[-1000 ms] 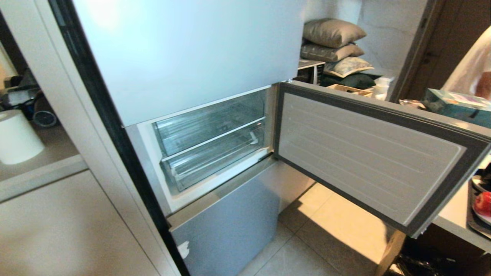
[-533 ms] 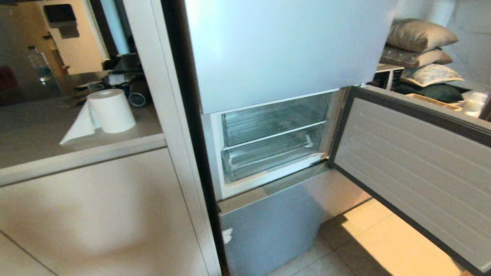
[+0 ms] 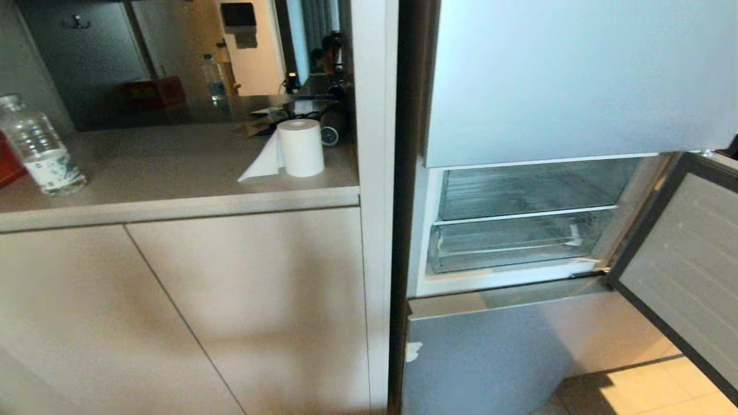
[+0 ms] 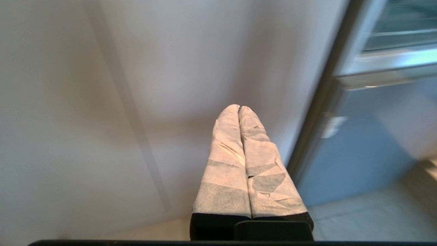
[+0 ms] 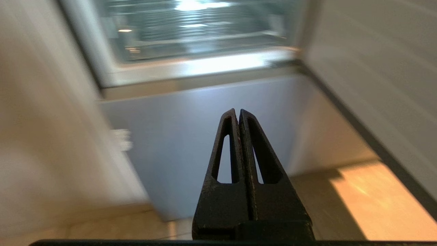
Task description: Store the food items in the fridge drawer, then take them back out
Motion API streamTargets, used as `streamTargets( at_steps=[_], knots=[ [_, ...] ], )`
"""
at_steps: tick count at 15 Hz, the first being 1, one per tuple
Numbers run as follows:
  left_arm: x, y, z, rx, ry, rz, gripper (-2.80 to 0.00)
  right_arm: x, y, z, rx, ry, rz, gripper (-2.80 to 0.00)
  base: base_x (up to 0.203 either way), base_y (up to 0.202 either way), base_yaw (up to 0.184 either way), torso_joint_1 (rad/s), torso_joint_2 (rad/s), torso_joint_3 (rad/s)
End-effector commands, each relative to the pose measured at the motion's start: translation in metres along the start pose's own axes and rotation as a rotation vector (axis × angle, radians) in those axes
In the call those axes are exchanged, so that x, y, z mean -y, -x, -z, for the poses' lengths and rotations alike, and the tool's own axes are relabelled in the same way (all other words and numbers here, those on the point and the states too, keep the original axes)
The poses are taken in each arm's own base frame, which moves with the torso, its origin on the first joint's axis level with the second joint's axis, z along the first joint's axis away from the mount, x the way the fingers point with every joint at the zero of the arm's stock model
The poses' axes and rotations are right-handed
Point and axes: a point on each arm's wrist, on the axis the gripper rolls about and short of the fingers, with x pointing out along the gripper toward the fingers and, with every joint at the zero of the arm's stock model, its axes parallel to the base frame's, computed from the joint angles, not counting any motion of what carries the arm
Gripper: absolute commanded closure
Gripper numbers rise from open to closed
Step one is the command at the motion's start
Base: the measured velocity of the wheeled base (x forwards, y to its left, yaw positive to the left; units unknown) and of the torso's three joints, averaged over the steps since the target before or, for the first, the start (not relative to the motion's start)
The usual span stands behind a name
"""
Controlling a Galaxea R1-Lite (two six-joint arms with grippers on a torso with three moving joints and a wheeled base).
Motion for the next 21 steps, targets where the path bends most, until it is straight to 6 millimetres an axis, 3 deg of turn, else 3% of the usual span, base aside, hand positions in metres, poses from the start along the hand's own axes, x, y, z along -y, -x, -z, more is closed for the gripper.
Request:
streamTargets(
  at_steps=[1,6,21],
  knots=[
    [0.0,-0.0001,-0.0001,-0.001,0.0,-0.001,0.0,0.0,-0.0001,0.0,-0.001,0.0,0.001,0.0,0.003,-0.01,0.171,0.009,0.0,-0.002],
    [0.0,-0.0001,-0.0001,-0.001,0.0,-0.001,0.0,0.0,-0.0001,0.0001,-0.003,0.0,0.001,0.0,0.001,-0.006,0.143,0.002,0.0,0.002],
    [0.0,0.0,0.0,0.0,0.0,-0.001,0.0,0.0,-0.0001,0.0,-0.001,0.003,-0.001,0.0,0.0,0.0,0.0,-0.143,0.3,0.152]
  ],
)
